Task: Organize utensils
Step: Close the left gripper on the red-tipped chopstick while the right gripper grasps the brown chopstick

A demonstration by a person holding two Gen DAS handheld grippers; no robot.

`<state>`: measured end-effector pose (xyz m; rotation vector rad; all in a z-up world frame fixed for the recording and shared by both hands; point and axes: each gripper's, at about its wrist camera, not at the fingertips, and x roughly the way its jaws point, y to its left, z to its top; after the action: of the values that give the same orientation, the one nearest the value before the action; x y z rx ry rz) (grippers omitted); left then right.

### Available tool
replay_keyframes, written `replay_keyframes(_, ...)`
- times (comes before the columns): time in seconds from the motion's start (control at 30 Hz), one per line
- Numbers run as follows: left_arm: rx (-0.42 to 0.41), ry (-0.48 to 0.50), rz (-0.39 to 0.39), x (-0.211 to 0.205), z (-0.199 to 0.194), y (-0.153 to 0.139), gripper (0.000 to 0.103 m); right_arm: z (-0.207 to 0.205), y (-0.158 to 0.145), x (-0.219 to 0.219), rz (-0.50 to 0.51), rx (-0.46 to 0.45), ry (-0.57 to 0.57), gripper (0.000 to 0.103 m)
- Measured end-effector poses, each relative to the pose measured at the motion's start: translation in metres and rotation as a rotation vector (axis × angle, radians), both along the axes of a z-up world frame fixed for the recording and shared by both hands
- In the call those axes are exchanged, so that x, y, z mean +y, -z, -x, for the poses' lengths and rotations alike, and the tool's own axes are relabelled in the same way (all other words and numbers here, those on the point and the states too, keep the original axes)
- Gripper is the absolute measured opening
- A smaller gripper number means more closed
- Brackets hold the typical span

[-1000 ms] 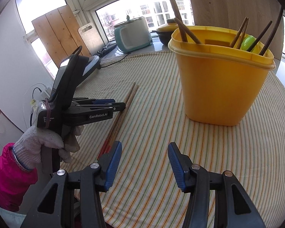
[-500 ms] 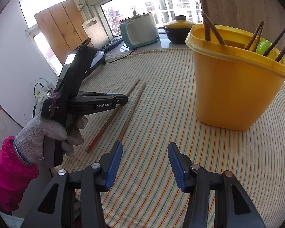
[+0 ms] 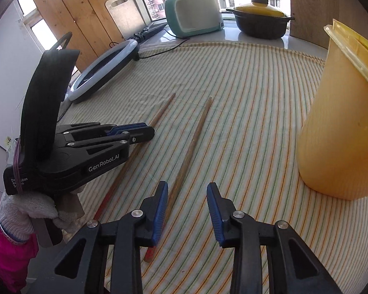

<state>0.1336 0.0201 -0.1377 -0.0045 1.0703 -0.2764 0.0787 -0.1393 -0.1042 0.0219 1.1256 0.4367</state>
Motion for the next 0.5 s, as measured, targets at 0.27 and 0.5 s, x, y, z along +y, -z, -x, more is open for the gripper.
replay_keyframes(0.27, 0.035, -0.015, -0.008, 0.007, -0.011, 0.0, 0.006, -0.04, 0.011, 0.013, 0.02, 0.081, 0.01, 0.027)
replay_keyframes(0.5, 0.074, -0.024, 0.103, 0.021, -0.021, 0.002, 0.006, -0.06, 0.022, 0.022, 0.036, 0.139, 0.017, 0.019)
